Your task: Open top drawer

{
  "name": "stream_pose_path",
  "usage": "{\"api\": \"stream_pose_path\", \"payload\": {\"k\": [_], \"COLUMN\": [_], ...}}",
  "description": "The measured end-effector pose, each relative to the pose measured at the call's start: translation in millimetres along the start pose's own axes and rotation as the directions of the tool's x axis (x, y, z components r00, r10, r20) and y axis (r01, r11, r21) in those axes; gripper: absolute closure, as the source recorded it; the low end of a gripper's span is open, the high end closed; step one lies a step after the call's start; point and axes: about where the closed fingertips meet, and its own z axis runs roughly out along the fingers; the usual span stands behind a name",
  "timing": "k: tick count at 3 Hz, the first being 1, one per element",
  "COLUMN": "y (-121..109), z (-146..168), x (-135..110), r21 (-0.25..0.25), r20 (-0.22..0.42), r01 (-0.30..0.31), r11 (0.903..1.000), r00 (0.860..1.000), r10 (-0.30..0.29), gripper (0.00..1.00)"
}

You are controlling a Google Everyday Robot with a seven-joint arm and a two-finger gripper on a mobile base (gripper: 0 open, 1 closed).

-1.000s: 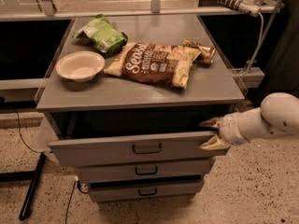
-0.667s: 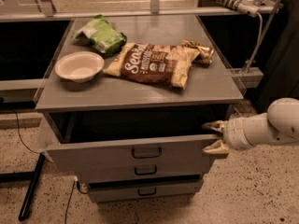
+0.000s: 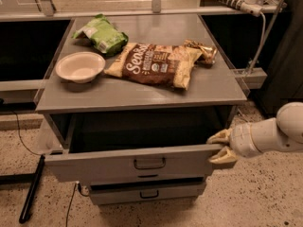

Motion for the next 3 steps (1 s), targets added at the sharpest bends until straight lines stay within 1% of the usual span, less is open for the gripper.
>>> {"api": "stream_pose_path", "payload": {"k": [1,2,3], "y": [-0.7,-0.7,-0.6], "z": [-2.3,-2.3,-2.3], "x": [-2.0,-2.0,-2.0], "r21": [0.0,0.0,0.0], "r20": [0.0,0.0,0.0], "r01": [0.0,0.0,0.0], "r11": [1.0,1.0,1.0], "r00": [1.0,1.0,1.0], "r10": [0.0,0.0,0.0], "gripper": [1.0,0.82,0.58]}}
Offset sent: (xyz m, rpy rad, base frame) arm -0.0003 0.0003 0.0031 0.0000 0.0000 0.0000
